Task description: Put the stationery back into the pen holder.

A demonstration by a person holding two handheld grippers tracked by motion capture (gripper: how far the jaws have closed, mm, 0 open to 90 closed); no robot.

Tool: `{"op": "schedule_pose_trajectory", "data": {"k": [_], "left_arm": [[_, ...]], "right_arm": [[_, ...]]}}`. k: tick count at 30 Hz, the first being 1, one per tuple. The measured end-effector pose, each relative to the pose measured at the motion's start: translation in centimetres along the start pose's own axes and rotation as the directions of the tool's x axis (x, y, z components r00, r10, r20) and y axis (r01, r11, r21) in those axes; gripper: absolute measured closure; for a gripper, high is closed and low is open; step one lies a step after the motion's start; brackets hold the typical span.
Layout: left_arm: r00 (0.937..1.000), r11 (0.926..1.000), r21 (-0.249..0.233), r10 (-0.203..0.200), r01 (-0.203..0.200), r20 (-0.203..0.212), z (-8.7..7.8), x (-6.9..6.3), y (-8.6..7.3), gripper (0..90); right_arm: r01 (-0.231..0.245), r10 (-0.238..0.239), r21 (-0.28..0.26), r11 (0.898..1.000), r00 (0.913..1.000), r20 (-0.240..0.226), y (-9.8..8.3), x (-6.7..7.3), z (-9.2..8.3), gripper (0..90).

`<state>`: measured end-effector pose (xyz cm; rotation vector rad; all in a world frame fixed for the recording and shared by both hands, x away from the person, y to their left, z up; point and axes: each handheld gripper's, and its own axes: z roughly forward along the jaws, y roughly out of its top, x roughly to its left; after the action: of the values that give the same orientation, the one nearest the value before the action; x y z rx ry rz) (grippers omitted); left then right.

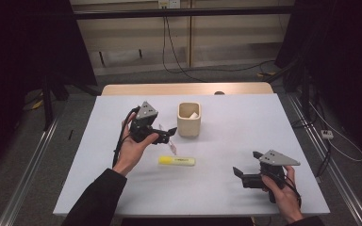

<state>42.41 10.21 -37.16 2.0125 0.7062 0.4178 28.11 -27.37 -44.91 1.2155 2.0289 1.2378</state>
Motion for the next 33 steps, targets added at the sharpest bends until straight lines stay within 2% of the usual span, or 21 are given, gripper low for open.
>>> {"op": "schedule_pose_trajectory", "data": {"k": [1,2,7,8,9,11,13,14,16,18,19,21,23,25,29,31,32,33], "left_arm": [[1.0000,1.0000,-0.002,-0.006,0.006,-0.005,-0.1,0.0,-0.2,7.6],[0.9998,1.0000,0.006,0.006,-0.006,-0.018,-0.4,0.0,-0.4,7.6],[0.9991,0.9992,0.016,-0.036,0.036,-0.024,-1.4,0.4,-1.7,7.6],[0.9986,0.9979,0.039,-0.051,0.052,-0.016,-1.6,0.4,-2.0,7.8],[0.9990,0.9974,0.056,-0.044,0.044,-0.010,-1.8,0.5,-2.3,8.4],[0.9984,0.9970,0.054,-0.054,0.055,-0.018,-2.2,0.3,-3.1,8.9],[0.9986,0.9968,0.061,-0.052,0.051,0.009,-2.5,0.5,-3.8,8.9],[0.9991,0.9964,0.075,-0.040,0.039,0.011,-2.5,0.5,-4.0,8.9],[0.9986,0.9957,0.077,-0.052,0.052,0.002,-2.5,0.5,-4.2,9.0],[0.9970,0.9921,0.103,-0.074,0.071,0.022,-2.5,0.4,-4.3,14.9],[0.9969,0.9914,0.112,-0.073,0.069,0.029,-2.4,0.4,-4.4,18.8],[0.9947,0.9895,0.116,-0.092,0.086,0.045,-2.1,0.3,-4.8,25.1],[0.9943,0.9880,0.132,-0.089,0.080,0.060,-1.8,0.2,-5.1,34.2],[0.9925,0.9847,0.151,-0.099,0.088,0.071,-1.5,0.1,-5.3,38.6],[0.9919,0.9802,0.178,-0.102,0.087,0.075,-0.6,-0.1,-5.8,49.1],[0.9919,0.9805,0.175,-0.104,0.090,0.073,-0.3,-0.2,-6.0,56.2],[0.9909,0.9780,0.188,-0.108,0.091,0.080,-0.2,-0.3,-6.0,56.6],[0.9918,0.9798,0.182,-0.099,0.084,0.080,-0.1,-0.3,-6.1,58.2]], "right_arm": [[-0.001,0.001,0.001,1.000,1.0000,0.001,0.0,0.0,0.0,3.7],[-0.002,0.002,0.000,1.000,1.0000,0.002,0.0,0.0,0.0,3.7],[-0.004,0.004,0.001,1.000,1.0000,0.005,0.0,0.0,0.0,3.7],[-0.005,0.005,0.002,1.000,1.0000,0.006,0.0,-0.1,0.1,3.7],[-0.003,0.003,0.001,1.000,1.0000,0.007,0.0,-0.1,0.1,3.7],[-0.001,0.001,0.005,1.000,1.0000,0.006,0.0,0.0,0.1,3.7],[0.001,-0.001,0.007,1.000,1.0000,0.005,0.0,0.0,0.1,3.8],[0.001,-0.001,0.007,1.000,1.0000,0.007,0.0,0.0,0.1,3.7],[0.000,0.000,0.010,1.000,1.0000,0.010,0.0,0.1,0.1,3.8],[0.006,-0.007,0.009,1.000,1.0000,0.007,0.0,0.1,0.0,3.8],[0.008,-0.008,0.005,1.000,1.0000,0.006,0.0,0.1,0.0,3.8],[0.007,-0.007,0.006,1.000,0.9999,0.008,-0.1,0.1,-0.1,3.7],[0.005,-0.006,0.006,1.000,0.9999,0.009,-0.1,0.1,-0.1,3.7],[0.006,-0.006,0.008,1.000,0.9999,0.009,-0.1,0.1,0.0,3.7],[0.009,-0.009,0.008,1.000,1.0000,0.003,-0.1,0.1,0.0,3.8],[0.009,-0.009,0.008,1.000,1.0000,0.003,-0.1,0.1,0.0,3.8],[0.009,-0.009,0.008,1.000,1.0000,0.004,-0.1,0.2,-0.1,3.7],[0.011,-0.011,0.008,1.000,0.9999,0.003,-0.1,0.2,-0.1,3.8]]}}
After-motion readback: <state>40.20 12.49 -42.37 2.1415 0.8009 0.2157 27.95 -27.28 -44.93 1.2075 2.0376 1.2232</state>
